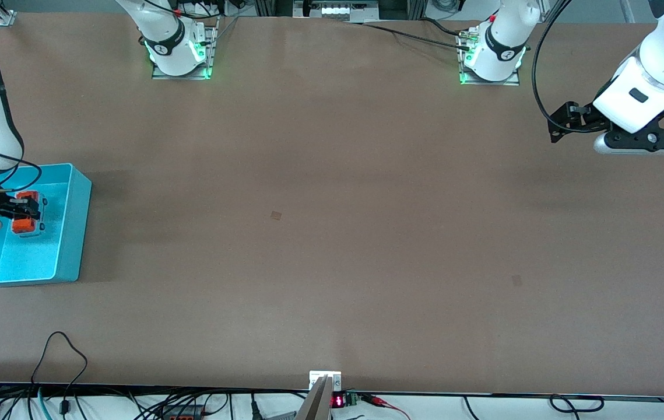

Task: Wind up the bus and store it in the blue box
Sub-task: 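Lift the bus and lower it into the blue box, then open the right gripper and raise it out of the box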

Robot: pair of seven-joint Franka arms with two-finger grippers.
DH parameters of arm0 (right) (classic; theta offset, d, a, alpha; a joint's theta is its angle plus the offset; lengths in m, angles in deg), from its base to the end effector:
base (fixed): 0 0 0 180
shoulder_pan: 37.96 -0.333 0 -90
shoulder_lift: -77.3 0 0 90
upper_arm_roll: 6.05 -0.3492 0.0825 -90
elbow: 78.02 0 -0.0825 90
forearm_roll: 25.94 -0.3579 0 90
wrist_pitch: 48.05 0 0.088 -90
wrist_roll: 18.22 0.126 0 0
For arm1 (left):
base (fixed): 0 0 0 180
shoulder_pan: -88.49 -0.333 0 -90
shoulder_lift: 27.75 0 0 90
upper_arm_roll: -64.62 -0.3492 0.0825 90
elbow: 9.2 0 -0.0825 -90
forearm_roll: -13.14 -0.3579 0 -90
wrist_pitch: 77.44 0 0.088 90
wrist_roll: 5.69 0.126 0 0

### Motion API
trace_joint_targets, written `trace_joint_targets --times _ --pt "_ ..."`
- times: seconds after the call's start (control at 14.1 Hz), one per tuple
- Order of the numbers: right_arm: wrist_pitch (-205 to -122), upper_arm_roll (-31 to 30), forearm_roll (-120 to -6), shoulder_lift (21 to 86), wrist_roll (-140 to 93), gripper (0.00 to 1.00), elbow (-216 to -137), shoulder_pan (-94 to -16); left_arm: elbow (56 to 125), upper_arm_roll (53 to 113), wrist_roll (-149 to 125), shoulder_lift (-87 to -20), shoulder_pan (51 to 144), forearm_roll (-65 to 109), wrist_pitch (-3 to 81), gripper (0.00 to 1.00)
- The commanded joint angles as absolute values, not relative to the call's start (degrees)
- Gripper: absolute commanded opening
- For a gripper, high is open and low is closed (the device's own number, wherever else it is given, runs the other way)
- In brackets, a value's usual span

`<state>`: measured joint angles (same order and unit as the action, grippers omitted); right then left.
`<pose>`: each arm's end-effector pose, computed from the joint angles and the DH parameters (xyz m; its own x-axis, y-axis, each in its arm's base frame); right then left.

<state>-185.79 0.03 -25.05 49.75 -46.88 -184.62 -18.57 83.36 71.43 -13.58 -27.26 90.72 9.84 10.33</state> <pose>0.5844 -0.2722 0.2957 0.9963 0.0814 0.0275 0.0789 -0.9934 0.0836 0.5132 -0.0744 0.6204 0.9976 -0.0176 -0.0662 -0.0222 -0.9974 -0.0683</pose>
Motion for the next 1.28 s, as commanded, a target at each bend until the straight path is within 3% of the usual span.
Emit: trace_joint_targets --times 0.0,0.21,0.28,0.35,0.42,0.5,0.57,0.64,0.71,0.92,1.2 --pt "-185.7 -0.4 -26.4 45.6 -47.0 0.00 -180.9 -15.9 82.2 71.6 -14.0 -27.3 90.7 10.3 9.0 1.00" --pt "-187.1 -0.4 -26.6 44.4 -47.4 0.02 -180.9 -15.6 82.2 71.5 -14.1 -27.3 90.7 10.3 9.0 1.00" --pt "-187.3 -0.4 -26.6 43.8 -47.7 0.08 -180.9 -14.9 82.2 71.6 -14.0 -27.3 90.7 10.3 9.0 1.00" --pt "-188.4 -0.4 -26.5 43.6 -48.9 0.22 -180.9 -14.5 82.2 71.6 -14.0 -27.3 90.6 10.3 9.0 1.00" --pt "-190.2 -0.4 -26.5 43.5 -51.8 0.48 -180.9 -14.5 82.2 71.6 -14.1 -27.2 90.6 10.3 8.9 1.00" --pt "-191.3 -0.5 -26.5 43.5 -53.6 0.58 -180.9 -14.5 82.2 71.6 -14.1 -27.3 90.8 10.3 9.0 1.00" --pt "-191.7 -0.5 -26.6 43.5 -53.8 0.80 -181.0 -14.5 82.2 71.6 -14.0 -27.3 90.8 10.3 9.0 1.00" --pt "-191.7 -0.5 -26.6 43.5 -53.7 0.93 -181.0 -14.5 82.2 71.5 -14.0 -27.3 90.7 10.3 8.9 1.00" --pt "-191.7 -0.6 -26.8 43.5 -53.7 1.00 -181.0 -14.5 82.2 71.5 -14.1 -27.2 90.6 10.3 8.9 1.00" --pt "-191.3 -1.1 -27.0 44.5 -53.3 1.00 -181.0 -14.5 82.2 71.5 -14.1 -27.3 90.6 10.3 8.9 1.00" --pt "-182.6 -3.8 -27.3 54.2 -53.1 1.00 -181.1 -15.1 82.2 71.5 -14.0 -27.3 90.7 10.3 8.9 1.00"
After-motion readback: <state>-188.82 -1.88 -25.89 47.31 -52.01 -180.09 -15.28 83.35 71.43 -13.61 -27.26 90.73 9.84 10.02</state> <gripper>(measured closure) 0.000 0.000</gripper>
